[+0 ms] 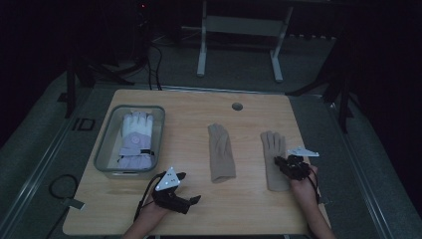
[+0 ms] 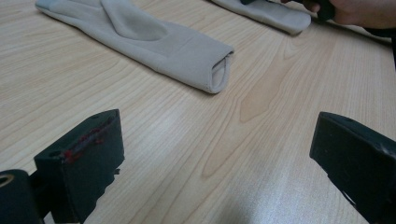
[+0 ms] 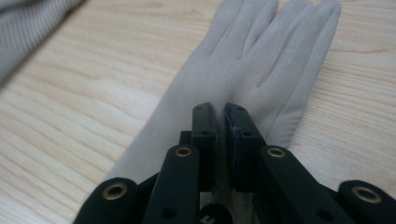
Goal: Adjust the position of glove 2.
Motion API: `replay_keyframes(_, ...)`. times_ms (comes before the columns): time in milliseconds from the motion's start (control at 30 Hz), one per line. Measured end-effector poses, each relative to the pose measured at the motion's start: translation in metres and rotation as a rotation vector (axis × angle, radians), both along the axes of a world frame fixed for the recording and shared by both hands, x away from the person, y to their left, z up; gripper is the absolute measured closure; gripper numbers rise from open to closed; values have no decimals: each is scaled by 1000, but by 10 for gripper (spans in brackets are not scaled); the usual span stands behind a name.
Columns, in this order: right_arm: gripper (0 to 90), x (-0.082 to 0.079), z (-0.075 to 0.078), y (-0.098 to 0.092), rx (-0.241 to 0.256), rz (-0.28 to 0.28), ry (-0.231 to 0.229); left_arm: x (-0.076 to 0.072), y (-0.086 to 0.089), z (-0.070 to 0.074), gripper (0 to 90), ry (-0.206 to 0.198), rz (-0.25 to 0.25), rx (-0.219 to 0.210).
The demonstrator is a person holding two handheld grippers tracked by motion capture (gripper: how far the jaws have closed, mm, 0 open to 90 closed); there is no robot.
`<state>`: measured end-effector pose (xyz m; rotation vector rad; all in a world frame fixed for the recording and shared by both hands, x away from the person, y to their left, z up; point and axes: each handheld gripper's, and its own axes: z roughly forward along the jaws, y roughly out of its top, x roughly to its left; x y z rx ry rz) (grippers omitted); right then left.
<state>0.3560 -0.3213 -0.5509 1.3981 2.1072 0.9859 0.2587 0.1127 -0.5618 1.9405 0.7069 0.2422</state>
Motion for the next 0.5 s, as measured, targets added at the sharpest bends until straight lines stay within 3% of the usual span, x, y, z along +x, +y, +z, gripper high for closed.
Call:
replay_keyframes(233, 836, -4, 25, 23, 7, -30, -31, 0, 0, 0, 29, 0, -2, -1)
replay_keyframes(500, 836, 0, 57, 53, 51, -33, -72, 0, 2, 1, 30, -2, 4, -7)
